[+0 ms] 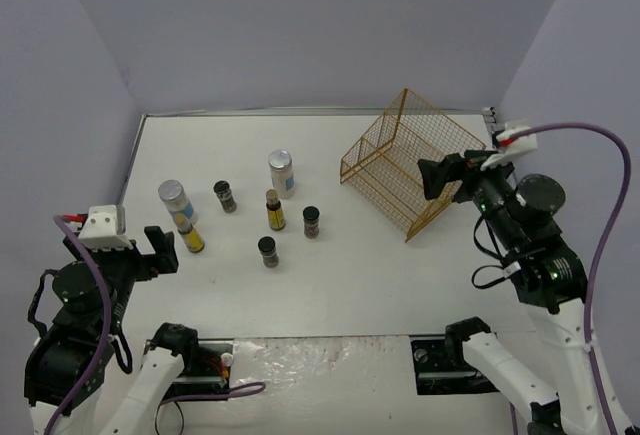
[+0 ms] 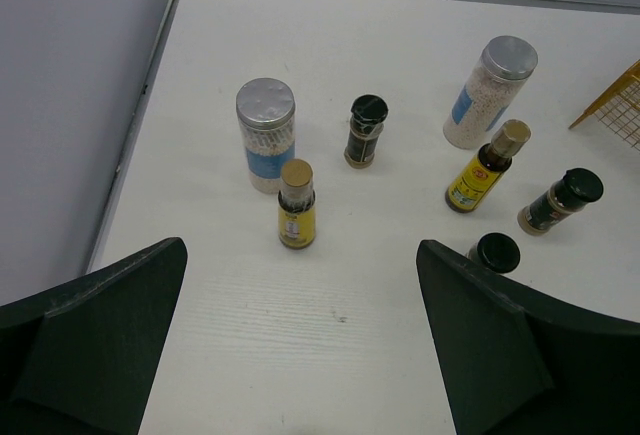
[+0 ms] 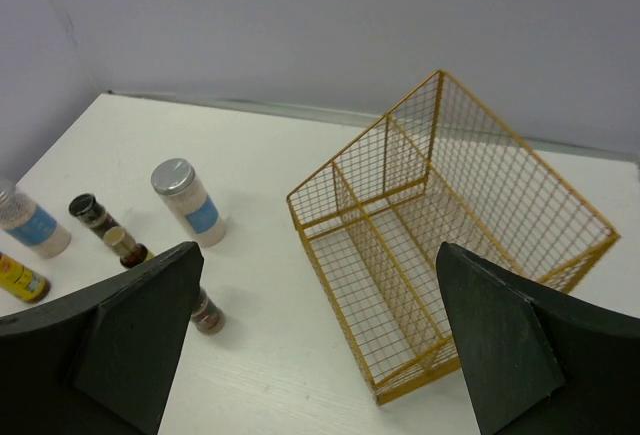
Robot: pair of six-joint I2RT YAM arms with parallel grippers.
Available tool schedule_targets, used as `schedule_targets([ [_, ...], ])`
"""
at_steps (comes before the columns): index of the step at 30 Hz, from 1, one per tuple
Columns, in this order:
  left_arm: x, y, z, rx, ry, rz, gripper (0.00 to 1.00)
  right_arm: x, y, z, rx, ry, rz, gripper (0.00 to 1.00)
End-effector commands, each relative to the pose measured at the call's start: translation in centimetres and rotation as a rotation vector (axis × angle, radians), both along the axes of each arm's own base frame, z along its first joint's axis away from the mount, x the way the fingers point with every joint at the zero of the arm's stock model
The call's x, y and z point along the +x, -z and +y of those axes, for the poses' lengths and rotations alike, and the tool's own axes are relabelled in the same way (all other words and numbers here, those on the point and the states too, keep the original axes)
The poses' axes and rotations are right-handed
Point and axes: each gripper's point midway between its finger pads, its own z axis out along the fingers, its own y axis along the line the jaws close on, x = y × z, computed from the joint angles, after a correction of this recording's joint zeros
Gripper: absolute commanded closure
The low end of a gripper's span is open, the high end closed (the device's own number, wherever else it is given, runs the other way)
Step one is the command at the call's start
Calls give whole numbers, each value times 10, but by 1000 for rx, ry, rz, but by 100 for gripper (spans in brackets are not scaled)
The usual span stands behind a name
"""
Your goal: Organize the condiment bottles
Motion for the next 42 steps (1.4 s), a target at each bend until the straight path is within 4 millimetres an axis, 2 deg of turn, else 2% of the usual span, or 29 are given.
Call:
schedule_targets([
  [1,28,-16,-12,-17,30,-55,3,26,13,42,37,-133,80,0],
  [4,39,-9,-17,-31,41,-51,3,43,42,76,-14,-164,149,0],
  [6,43,-2,-19,-27,46,-35,3,44,52,94,-59,-177,162,0],
  [7,47,5,-20,-21,48,-22,3,45,67,116,-99,-196,192,0],
  [8,48,9,-19,-18,45,-14,3,45,74,128,-115,-213,208,0],
  [10,52,22,-20,-18,40,8,3,47,102,158,-153,-257,267,1],
  [12,54,28,-22,-38,38,10,3,52,130,174,-192,-268,312,5],
  [14,54,38,-24,-50,46,13,3,57,146,184,-200,-262,324,8],
  [16,54,39,-25,-62,50,-12,3,59,166,196,-216,-280,354,10],
  [19,55,41,-25,-82,44,-46,3,63,192,205,-260,-275,384,12],
  [24,55,43,-20,-59,22,-57,3,63,216,227,-284,-305,399,16],
  [26,55,45,-19,-54,18,-53,3,64,223,229,-298,-296,400,18],
  [35,57,49,-18,-45,17,-50,3,63,251,234,-333,-284,421,26],
  [42,58,49,-18,-42,13,-44,3,64,274,232,-378,-272,446,27],
])
